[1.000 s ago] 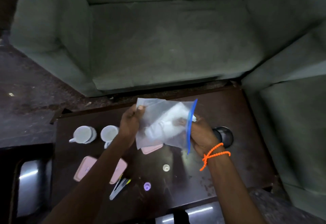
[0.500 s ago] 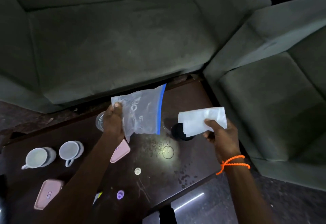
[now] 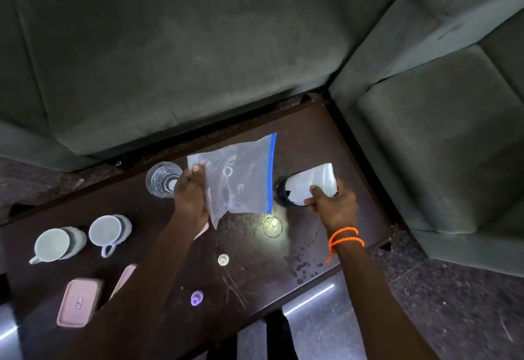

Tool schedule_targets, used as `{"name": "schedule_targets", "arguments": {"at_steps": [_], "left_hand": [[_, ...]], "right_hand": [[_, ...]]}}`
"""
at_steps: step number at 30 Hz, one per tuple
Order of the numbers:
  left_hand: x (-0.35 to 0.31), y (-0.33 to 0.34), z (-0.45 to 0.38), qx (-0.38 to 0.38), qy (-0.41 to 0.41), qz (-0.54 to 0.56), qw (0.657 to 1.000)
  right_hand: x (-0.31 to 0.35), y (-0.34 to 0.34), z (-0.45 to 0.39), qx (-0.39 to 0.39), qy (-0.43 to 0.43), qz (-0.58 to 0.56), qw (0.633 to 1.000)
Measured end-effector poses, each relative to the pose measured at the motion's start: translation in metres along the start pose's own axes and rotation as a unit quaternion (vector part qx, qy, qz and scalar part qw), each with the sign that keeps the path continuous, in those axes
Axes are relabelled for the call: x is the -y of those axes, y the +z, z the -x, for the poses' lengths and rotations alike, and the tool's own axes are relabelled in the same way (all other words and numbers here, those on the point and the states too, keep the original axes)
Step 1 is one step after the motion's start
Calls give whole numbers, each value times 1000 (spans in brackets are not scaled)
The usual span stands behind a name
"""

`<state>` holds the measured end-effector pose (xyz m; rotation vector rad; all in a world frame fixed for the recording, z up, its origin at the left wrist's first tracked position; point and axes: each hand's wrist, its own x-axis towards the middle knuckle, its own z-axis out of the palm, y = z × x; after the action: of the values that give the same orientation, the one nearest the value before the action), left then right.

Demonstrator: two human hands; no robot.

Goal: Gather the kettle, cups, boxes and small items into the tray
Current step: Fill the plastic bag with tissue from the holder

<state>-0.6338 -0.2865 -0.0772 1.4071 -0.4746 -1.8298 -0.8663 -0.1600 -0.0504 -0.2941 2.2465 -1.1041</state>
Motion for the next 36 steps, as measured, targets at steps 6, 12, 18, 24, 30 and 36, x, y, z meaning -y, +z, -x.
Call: {"name": "schedule_targets", "arguments": {"at_steps": [6,12,18,24,30,36], "left_hand": [[1,-5,-1,-13,1,-16,1000],[-2,-10,-2,-29,14,-35,999],[-6,-24,-5,-37,68,-89,993],[-30,-37,-2,-85,148,-140,975],[-75,-85,14,-188,276,-194,922],[-89,-132,42,-270,269,-87,920]], "right_hand": [[-2,5,3,-108,-65,115,985],[-10,9,2,-98,-128,149,976],[20,17,29,-151,-199,84,965],[56,68,67,284,92,-191,935],[72,106,70,295,-7,-142,945],[100,145,104,400,173,-403,805]]}}
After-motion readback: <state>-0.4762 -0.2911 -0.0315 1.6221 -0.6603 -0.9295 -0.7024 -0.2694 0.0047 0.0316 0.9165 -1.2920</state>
